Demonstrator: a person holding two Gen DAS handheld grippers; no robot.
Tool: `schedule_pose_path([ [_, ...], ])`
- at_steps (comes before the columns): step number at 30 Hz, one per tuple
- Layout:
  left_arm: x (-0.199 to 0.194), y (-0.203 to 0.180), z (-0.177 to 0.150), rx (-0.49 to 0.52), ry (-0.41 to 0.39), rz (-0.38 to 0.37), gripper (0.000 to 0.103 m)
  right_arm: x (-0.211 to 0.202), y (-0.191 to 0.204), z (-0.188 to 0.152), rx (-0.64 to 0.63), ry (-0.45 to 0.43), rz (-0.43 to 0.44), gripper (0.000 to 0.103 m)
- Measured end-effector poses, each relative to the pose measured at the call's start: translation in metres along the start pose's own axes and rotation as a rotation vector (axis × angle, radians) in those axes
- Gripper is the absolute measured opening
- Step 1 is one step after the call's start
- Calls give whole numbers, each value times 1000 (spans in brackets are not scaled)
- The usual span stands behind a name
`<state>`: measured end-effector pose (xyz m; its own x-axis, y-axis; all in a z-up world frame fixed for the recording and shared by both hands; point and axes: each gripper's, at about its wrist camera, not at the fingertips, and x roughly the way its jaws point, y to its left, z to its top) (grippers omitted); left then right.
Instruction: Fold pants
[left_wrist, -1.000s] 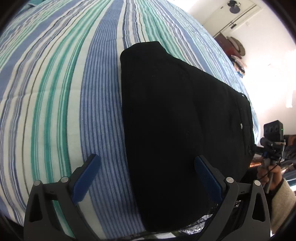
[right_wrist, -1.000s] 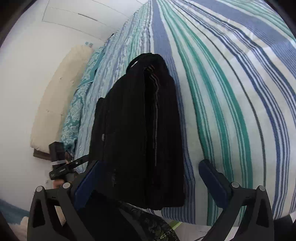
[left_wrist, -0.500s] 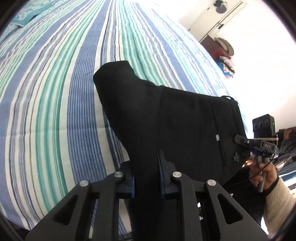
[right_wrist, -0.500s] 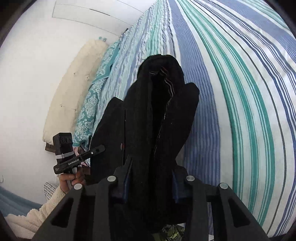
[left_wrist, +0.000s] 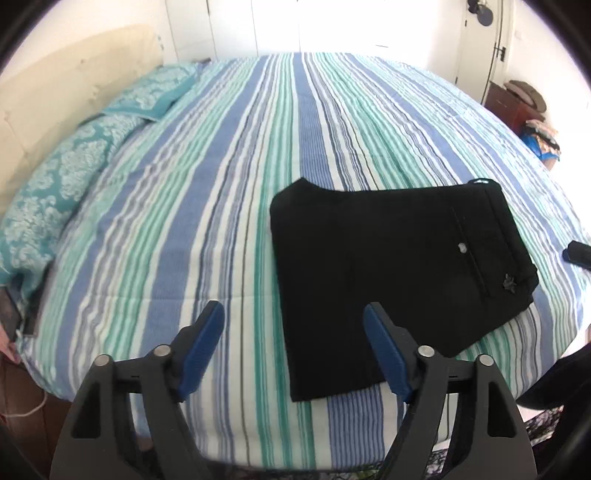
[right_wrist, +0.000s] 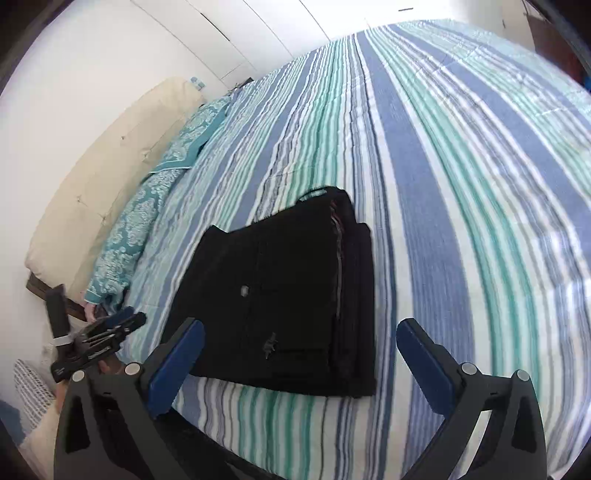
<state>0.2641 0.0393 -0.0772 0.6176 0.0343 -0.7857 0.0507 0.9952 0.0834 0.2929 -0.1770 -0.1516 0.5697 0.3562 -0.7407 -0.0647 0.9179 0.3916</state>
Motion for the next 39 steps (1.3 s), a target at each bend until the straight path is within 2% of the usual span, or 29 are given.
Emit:
schedule_pose_path([
  [2,-36,-11,-9,41,-78,58,98,-31,22,-15,-110,-47,-197,103],
  [3,-53,-18,-15,42,-109,82,103,-45,34,-21,-153,-59,-268,103],
  [4,-68,-23,-20,30,-122,88,102,-60,44,-29,-175,-72,-311,103],
  [8,-96,-30,-39,-81,-25,87,102,-108,83,-64,-199,-118,-429,103],
  [10,-106,-24,-51,-148,-1,69,102,-122,98,-77,-182,-138,-440,103],
  [12,-114,-29,-57,-140,27,5,102,-134,110,-89,-177,-155,-447,103],
  [13,-116,-30,-56,-115,42,-3,102,-139,114,-91,-176,-166,-446,103],
  [17,-131,-33,-59,-91,12,50,102,-151,132,-100,-205,-195,-466,103],
  [21,-136,-30,-56,-120,5,23,102,-154,139,-100,-204,-209,-467,103],
  [39,-127,-46,-61,-85,42,6,102,-148,137,-102,-199,-192,-461,103],
])
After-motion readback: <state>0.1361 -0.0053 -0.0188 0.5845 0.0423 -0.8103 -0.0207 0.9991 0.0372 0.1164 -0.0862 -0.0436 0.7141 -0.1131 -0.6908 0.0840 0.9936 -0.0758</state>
